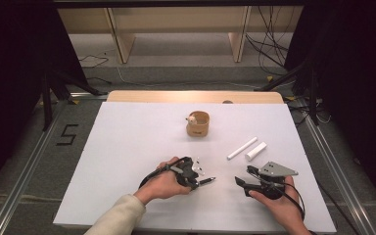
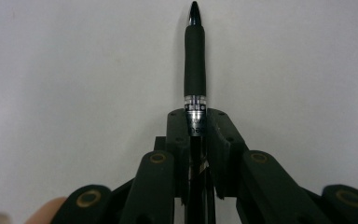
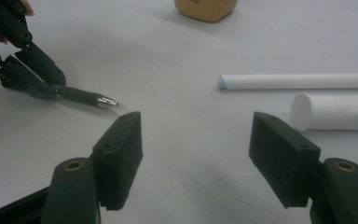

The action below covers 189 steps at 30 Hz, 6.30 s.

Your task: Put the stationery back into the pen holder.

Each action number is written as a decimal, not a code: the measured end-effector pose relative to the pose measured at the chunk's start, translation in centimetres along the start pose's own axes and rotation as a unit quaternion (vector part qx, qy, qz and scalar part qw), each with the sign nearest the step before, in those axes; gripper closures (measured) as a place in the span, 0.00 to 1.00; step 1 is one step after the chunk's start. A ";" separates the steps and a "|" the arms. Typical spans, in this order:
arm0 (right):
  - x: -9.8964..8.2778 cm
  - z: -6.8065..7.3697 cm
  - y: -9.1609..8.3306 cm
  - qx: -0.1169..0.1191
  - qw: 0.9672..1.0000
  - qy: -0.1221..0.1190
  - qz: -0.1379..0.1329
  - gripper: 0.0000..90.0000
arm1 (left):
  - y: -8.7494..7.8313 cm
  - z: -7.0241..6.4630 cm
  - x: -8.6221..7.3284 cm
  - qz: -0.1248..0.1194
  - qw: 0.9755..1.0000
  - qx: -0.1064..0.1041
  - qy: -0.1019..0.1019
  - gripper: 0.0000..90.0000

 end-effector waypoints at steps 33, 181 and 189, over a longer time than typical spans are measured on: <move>0.7 1.9 1.3 0.037 0.999 0.012 -0.018 0.39 | -1.9 0.5 -0.1 -0.257 0.939 0.121 -0.195 0.88; 10.3 2.3 6.2 0.003 0.998 0.026 -0.064 0.88 | -4.7 1.4 -6.9 -0.216 0.936 0.173 -0.217 0.45; 11.0 2.0 6.8 -0.004 0.998 0.023 -0.052 0.89 | -5.0 1.7 -7.9 -0.206 0.936 0.176 -0.224 0.42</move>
Point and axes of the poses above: each handheld gripper's, and its own axes: y roughly forward along the jaws, x roughly out of its top, z roughly to its left, the point moved 1 cm from there along y, roughly forward along the jaws, and after that the axes turned 2 degrees about x, right-handed, at the moved point
